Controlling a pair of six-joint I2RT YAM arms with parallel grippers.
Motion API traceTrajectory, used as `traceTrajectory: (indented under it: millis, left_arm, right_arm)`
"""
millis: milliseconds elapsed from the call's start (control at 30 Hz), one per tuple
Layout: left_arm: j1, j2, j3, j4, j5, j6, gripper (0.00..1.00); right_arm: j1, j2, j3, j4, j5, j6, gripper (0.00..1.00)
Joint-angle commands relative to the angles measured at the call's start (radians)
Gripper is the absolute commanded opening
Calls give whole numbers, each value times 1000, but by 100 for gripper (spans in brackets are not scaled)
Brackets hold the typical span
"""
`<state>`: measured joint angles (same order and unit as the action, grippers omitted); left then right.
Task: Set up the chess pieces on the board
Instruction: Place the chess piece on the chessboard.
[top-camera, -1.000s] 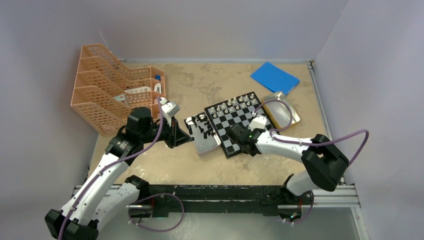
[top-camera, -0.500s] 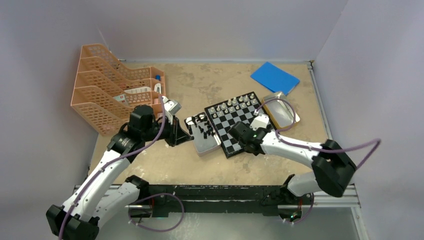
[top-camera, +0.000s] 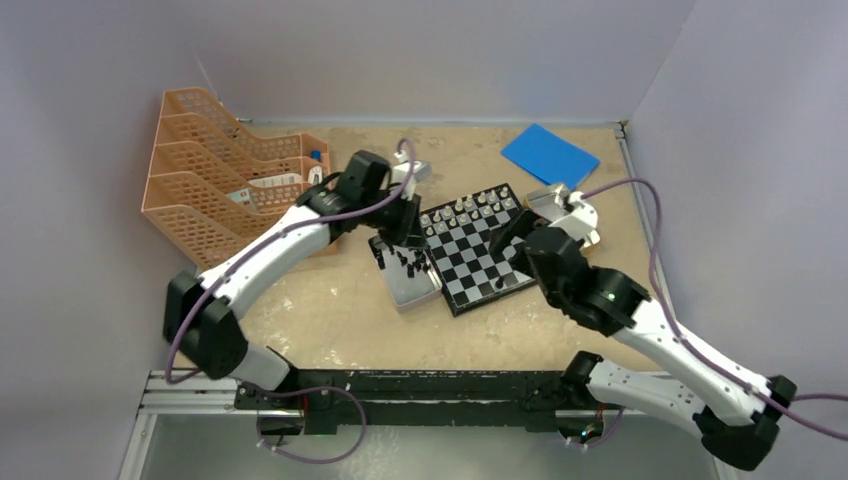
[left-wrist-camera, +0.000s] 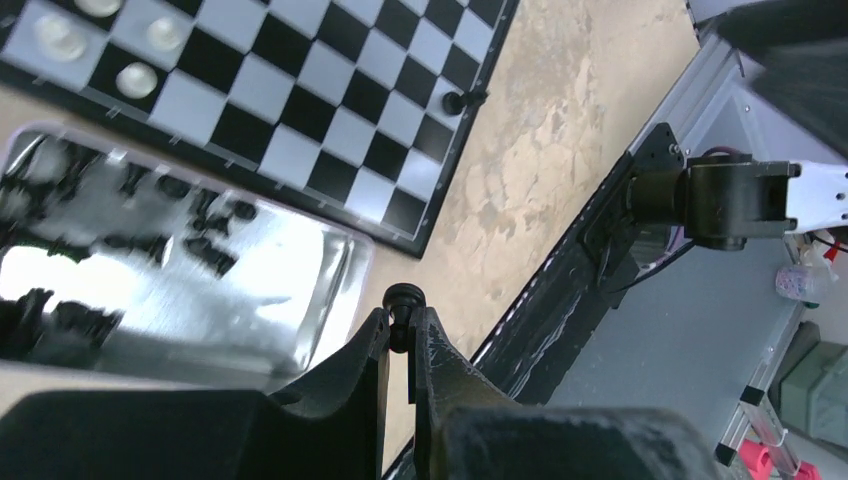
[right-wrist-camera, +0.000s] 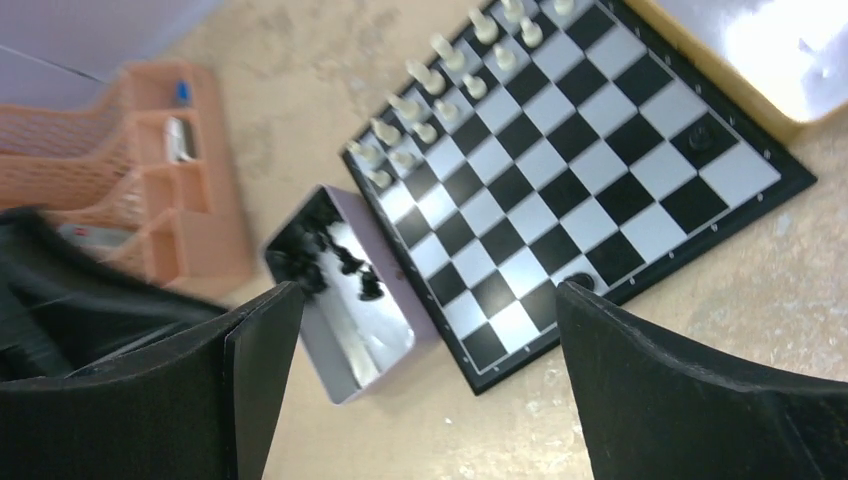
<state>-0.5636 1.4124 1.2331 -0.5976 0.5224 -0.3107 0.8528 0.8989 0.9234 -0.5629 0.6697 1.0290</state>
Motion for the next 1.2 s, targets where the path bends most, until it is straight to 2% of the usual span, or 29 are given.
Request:
traceTrajectory:
  millis: [0,200,400,567,767,1167]
  left_arm:
    - [-97,171,189,-43,-68,-46,0]
    - [-180,419,355,-118,-156,-81,0]
    - [-246,571,481,-179,-255,-99,0]
    - [-299,651,549,-236,-338,-103,0]
    - [-358,723,594,-331,-436,-111,0]
    - [-371,774,607,-382,-474,-96,0]
  right_arm:
    - [5,-138,74,-1,67,-100,99]
    - [5,-329,74,18,77,-150,99]
    - [5,-465,54,56,67,-217,99]
    - [4,-542,40,90,35,-249,98]
    - [4,-559,42,79,20,-245,98]
    - [3,-564,11,105,12,-249,98]
